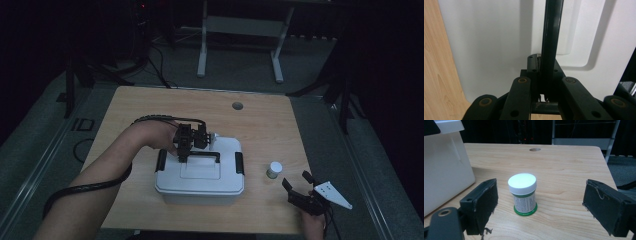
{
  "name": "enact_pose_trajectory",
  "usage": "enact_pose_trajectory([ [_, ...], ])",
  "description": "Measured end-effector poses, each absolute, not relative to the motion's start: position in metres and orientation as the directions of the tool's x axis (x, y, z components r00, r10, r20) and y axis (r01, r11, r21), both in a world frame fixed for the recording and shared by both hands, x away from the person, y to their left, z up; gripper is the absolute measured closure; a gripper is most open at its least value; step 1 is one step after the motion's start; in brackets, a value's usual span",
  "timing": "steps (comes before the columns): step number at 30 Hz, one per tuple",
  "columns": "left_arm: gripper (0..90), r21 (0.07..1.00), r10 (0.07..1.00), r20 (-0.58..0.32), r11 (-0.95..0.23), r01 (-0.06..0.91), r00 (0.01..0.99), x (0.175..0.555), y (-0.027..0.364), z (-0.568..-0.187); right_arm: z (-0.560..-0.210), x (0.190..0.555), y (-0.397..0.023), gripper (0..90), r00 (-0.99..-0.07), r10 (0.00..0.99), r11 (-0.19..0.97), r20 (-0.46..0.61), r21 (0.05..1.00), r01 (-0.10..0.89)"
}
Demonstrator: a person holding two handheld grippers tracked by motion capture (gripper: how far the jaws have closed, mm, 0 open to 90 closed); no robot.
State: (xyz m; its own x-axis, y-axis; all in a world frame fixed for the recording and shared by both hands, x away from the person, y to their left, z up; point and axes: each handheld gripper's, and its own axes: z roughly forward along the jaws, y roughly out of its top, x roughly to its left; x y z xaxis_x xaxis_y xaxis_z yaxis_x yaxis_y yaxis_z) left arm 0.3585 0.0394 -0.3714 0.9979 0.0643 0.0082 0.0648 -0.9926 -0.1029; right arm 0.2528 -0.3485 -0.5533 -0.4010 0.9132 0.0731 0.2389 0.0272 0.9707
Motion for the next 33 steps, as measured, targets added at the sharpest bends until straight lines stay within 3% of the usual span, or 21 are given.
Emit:
enact_pose_trajectory([
  [33,83.6,-0.079,0.087,0.08,-0.992,0.094,0.993,0.354,0.051,-0.328,-0.553,0.253,-0.349,12.0,-0.397,0.915,0.026,0.074,0.97,0.242],
])
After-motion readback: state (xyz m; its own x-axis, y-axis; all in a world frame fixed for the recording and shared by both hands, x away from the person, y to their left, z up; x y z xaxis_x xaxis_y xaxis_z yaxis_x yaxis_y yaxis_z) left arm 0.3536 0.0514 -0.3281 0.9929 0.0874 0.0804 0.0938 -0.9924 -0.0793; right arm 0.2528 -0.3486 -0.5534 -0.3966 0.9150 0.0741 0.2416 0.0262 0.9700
